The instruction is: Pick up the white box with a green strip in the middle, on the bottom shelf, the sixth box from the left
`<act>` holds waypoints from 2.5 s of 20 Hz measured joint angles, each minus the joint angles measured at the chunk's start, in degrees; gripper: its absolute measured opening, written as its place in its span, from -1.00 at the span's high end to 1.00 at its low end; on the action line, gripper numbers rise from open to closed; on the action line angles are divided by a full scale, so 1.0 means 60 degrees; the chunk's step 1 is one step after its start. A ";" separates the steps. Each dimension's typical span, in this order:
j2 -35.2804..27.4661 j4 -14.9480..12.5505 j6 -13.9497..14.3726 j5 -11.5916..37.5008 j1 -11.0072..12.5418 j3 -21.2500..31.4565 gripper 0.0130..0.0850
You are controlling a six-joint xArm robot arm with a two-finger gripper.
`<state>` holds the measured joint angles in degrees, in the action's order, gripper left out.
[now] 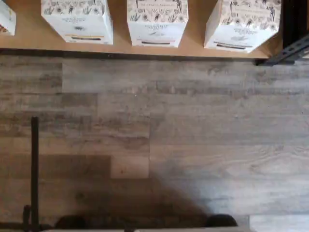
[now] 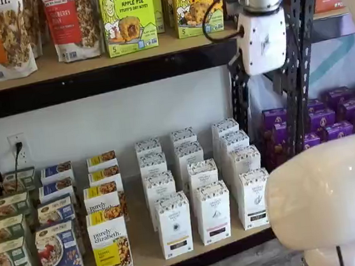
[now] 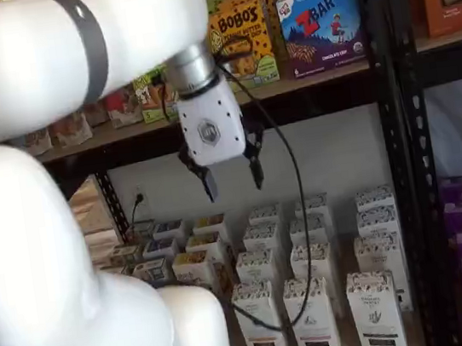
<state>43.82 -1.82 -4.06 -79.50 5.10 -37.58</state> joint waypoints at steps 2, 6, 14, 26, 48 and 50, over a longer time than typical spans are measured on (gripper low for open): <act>-0.0145 -0.0001 -0.0025 0.0592 0.0047 0.0380 -1.00; -0.0497 -0.0274 0.0109 0.1827 0.0055 0.1072 -1.00; -0.1735 -0.0297 -0.0325 0.4406 0.0648 0.2080 -1.00; -0.3994 -0.0179 -0.0745 0.7240 0.1081 0.2395 -1.00; -0.8340 -0.1235 0.0233 1.0155 0.1113 0.1081 -1.00; -0.8715 -0.1408 0.0368 1.0367 0.1155 0.0922 -1.00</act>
<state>-8.47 -10.26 -1.85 -17.30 12.03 -32.05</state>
